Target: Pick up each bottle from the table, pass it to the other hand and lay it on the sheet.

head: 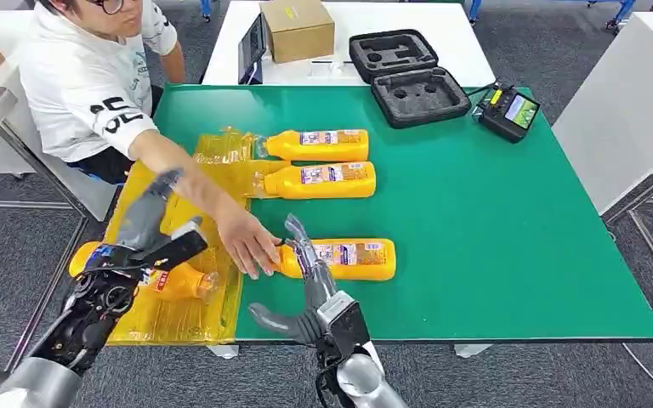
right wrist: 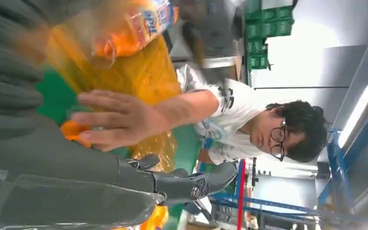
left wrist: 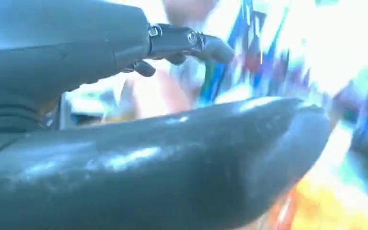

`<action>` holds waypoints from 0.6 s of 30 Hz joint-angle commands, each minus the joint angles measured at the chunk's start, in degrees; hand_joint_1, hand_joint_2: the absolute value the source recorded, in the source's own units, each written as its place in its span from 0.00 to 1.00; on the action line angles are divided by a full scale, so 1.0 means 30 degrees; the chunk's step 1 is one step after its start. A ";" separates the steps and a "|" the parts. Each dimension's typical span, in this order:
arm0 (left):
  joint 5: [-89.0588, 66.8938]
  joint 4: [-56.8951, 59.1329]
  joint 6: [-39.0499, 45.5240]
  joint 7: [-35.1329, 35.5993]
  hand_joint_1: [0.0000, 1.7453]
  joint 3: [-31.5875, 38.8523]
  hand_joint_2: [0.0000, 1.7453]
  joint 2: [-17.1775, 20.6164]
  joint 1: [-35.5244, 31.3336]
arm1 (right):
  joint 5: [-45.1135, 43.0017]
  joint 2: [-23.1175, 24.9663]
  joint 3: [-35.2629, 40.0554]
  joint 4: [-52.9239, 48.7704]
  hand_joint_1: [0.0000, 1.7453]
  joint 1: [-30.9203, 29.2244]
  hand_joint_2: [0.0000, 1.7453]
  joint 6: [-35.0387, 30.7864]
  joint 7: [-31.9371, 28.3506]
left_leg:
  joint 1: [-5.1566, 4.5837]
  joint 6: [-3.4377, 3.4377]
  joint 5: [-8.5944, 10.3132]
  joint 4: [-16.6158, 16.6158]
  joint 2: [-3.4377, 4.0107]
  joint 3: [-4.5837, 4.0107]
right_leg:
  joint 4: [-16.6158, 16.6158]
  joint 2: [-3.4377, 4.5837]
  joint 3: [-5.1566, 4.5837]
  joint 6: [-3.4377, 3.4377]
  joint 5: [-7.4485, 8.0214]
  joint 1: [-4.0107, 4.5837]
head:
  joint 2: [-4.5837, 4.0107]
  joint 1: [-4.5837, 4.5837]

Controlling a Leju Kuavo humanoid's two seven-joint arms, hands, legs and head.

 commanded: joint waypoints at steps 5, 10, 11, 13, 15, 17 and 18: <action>0.4008 -0.6424 0.3994 -0.4640 0.00 0.4419 1.00 -0.2402 0.4920 | 0.2705 -0.1855 0.0452 -0.1482 0.00 -0.0418 1.00 -0.1122 0.0482 | 0.0002 -0.0032 -0.0066 -0.0018 0.0045 0.0054 | -0.0030 0.0062 0.0021 -0.0007 -0.0027 0.0001 | 0.0000 -0.0007; 0.3989 -0.6338 0.4022 -0.4608 0.00 0.4408 1.00 -0.2457 0.4720 | 0.2781 -0.1749 0.0394 -0.1495 0.00 -0.0387 1.00 -0.1058 0.0547 | 0.0013 -0.0041 -0.0066 0.0001 0.0003 0.0017 | -0.0014 0.0017 -0.0010 -0.0013 -0.0052 0.0012 | 0.0000 0.0000; 0.3989 -0.6338 0.4022 -0.4608 0.00 0.4408 1.00 -0.2457 0.4720 | 0.2781 -0.1749 0.0394 -0.1495 0.00 -0.0387 1.00 -0.1058 0.0547 | 0.0010 -0.0037 -0.0055 -0.0004 0.0013 -0.0004 | -0.0015 0.0022 -0.0034 -0.0011 -0.0041 0.0010 | 0.0000 -0.0007; 0.3989 -0.6338 0.4022 -0.4608 0.00 0.4408 1.00 -0.2457 0.4720 | 0.2781 -0.1749 0.0394 -0.1495 0.00 -0.0387 1.00 -0.1058 0.0547 | 0.0011 -0.0038 -0.0059 -0.0005 0.0009 0.0006 | -0.0017 0.0025 -0.0022 -0.0010 -0.0044 0.0011 | 0.0000 -0.0007; 0.3989 -0.6338 0.4022 -0.4608 0.00 0.4408 1.00 -0.2457 0.4720 | 0.2781 -0.1749 0.0394 -0.1495 0.00 -0.0387 1.00 -0.1058 0.0547 | 0.0010 -0.0038 -0.0056 -0.0008 0.0013 0.0006 | -0.0019 0.0029 -0.0021 -0.0008 -0.0040 0.0009 | 0.0000 -0.0007; 0.4866 -0.6954 0.3936 -0.5051 0.00 0.4645 1.00 -0.2691 0.5212 | 0.4123 -0.2068 0.0441 -0.1499 0.00 -0.0610 1.00 -0.1355 0.1391 | 0.0007 -0.0036 -0.0050 -0.0011 0.0014 -0.0007 | -0.0018 0.0028 -0.0032 -0.0005 -0.0033 0.0006 | 0.0000 -0.0007; 0.5081 -0.7458 0.3922 -0.5168 0.00 0.4746 1.00 -0.2753 0.5666 | 0.5187 -0.2351 0.0410 -0.1703 0.00 -0.0739 1.00 -0.1306 0.2215 | 0.0006 -0.0039 -0.0070 -0.0007 0.0012 0.0028 | -0.0016 0.0036 0.0002 -0.0006 -0.0051 0.0005 | 0.0000 -0.0007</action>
